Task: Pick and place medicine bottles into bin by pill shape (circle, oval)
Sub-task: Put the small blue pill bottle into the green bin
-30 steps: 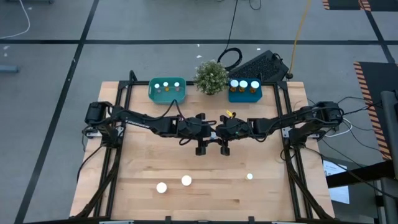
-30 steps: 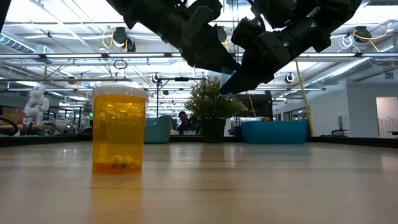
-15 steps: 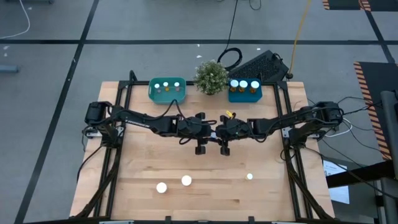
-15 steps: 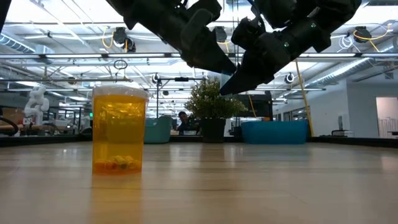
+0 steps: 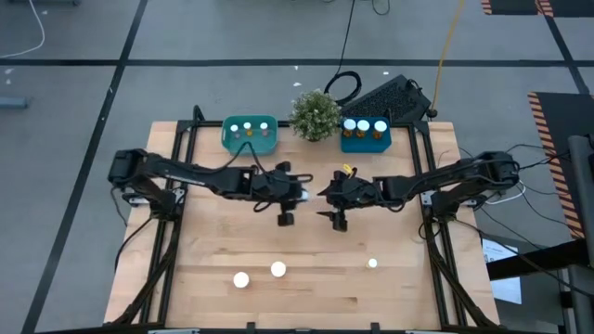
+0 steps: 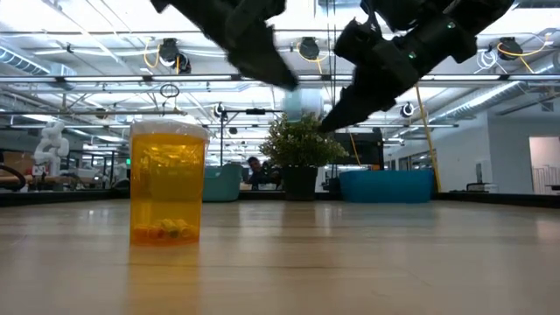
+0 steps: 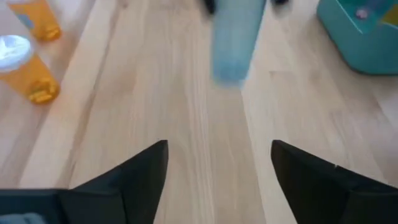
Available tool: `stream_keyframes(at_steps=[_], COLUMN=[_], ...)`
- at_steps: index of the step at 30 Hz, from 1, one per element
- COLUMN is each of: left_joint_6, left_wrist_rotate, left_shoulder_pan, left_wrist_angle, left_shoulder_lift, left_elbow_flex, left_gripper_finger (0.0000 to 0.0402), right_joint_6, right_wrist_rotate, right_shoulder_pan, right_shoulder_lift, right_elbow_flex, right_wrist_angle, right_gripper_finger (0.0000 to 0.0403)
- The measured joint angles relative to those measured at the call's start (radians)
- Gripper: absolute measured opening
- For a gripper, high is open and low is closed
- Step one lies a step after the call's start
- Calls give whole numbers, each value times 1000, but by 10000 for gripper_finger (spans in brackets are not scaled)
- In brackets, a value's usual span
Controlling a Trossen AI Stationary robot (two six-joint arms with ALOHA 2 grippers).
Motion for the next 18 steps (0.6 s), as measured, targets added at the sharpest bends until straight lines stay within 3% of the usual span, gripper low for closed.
stream_keyframes(at_steps=[7, 18], left_joint_6=[-25, -20], left_wrist_rotate=[-133, -154], left_shoulder_pan=[38, 222], left_wrist_angle=[-117, -310], left_shoulder_lift=[-136, -317], left_elbow_flex=[2, 2], left_gripper_finger=[121, 125], right_joint_6=[10, 30], right_wrist_rotate=[-4, -5], right_shoulder_pan=[3, 22], right_shoulder_lift=[-59, -165], right_elbow_flex=[1, 1], right_wrist_angle=[-117, -277], right_gripper_finger=[284, 270])
